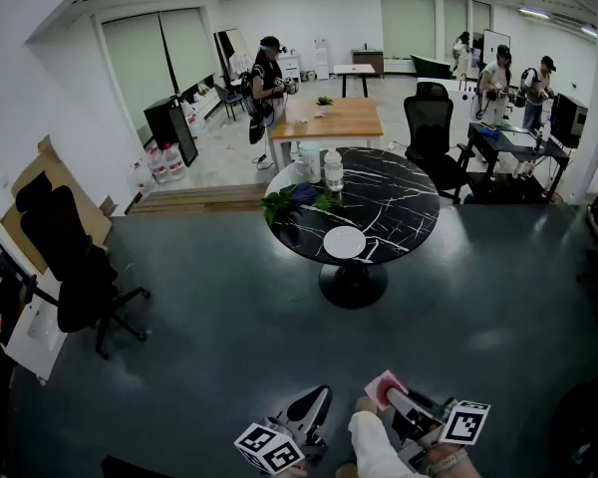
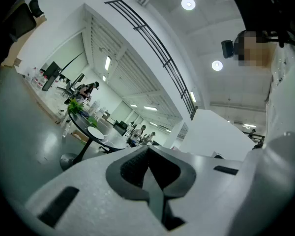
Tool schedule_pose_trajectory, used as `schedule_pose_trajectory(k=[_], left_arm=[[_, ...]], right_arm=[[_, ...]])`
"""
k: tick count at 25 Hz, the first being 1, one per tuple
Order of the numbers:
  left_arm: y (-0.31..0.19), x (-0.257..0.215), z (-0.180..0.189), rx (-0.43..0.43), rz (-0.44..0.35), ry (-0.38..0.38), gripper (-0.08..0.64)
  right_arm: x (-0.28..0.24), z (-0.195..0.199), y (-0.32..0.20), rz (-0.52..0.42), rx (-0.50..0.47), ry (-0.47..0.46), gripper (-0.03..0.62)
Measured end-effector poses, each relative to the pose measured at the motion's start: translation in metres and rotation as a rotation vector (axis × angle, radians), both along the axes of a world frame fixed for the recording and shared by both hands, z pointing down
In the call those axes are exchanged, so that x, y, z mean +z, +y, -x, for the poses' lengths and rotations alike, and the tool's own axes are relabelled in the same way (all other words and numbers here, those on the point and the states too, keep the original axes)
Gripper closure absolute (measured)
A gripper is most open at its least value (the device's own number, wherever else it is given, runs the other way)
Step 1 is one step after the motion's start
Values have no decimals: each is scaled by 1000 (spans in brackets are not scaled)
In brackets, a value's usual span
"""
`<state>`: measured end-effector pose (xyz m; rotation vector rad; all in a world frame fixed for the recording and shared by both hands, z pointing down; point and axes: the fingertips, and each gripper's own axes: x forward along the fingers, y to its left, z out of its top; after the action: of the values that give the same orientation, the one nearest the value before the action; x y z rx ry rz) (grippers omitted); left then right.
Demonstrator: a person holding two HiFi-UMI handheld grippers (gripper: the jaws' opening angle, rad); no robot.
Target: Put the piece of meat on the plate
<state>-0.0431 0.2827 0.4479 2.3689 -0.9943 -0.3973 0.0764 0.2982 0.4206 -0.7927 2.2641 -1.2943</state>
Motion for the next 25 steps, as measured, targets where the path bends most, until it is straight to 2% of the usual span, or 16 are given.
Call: schedule_pose_trajectory(k=[5, 11, 16, 19, 25], left_arm=[[-59, 1, 4, -26, -8, -6, 551], [-140, -13, 12, -62, -52, -20, 551], [-193, -12, 7, -83, -34, -19, 551], [-219, -4, 3, -89, -17, -24, 551], [-270, -5, -6, -111, -43, -18, 551]], right_arm=[[17, -3, -61, 12, -23, 30, 505], [15, 2, -141, 4, -71, 10, 505], [16, 9, -199, 13, -104, 34, 505], [18, 7, -226, 21, -114, 32, 505], [33, -8, -266, 41, -107, 70, 505]])
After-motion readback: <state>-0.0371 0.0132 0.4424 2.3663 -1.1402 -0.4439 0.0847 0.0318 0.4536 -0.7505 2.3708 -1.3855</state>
